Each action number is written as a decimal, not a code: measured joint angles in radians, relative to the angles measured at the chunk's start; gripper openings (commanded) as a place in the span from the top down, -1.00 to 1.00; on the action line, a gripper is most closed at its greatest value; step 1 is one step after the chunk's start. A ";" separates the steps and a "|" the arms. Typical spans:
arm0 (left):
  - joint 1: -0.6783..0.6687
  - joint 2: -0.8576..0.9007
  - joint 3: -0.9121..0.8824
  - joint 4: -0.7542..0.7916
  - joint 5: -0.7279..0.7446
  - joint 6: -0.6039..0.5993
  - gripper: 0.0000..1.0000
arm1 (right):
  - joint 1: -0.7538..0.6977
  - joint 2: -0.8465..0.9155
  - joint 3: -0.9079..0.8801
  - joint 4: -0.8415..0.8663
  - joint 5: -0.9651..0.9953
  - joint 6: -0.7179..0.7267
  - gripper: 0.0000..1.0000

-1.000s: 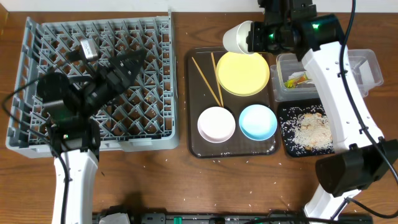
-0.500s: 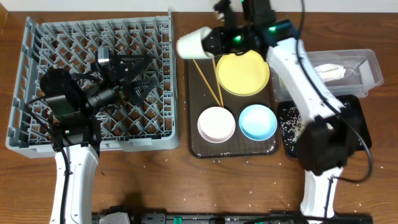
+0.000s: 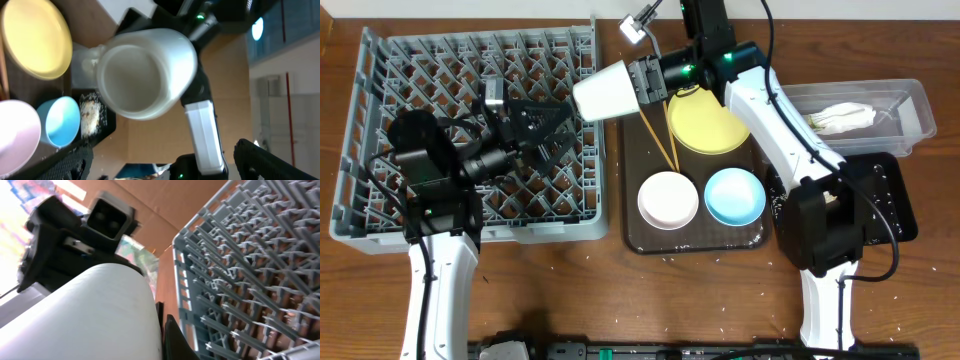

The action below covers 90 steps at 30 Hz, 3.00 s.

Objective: Sort waste into correct bins and load items into the dishwasher
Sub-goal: 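Hand the paper cup from the right gripper to the left gripper, then lower the cup with the left gripper into the dish rack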

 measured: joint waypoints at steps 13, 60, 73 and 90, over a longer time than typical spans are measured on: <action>-0.044 0.000 -0.003 -0.071 -0.087 0.015 -0.82 | 0.100 0.000 0.000 -0.003 -0.026 -0.013 0.98; -0.053 0.003 0.108 -0.436 -0.470 0.161 0.56 | -0.160 -0.101 -0.002 -0.450 0.637 -0.221 -0.98; -0.112 0.000 0.525 -1.155 -0.846 0.541 0.54 | -0.159 -0.250 -0.001 -0.539 0.951 -0.282 -0.99; -0.471 0.266 0.530 -1.396 -1.287 0.583 0.56 | -0.159 -0.251 -0.001 -0.593 1.001 -0.298 -0.98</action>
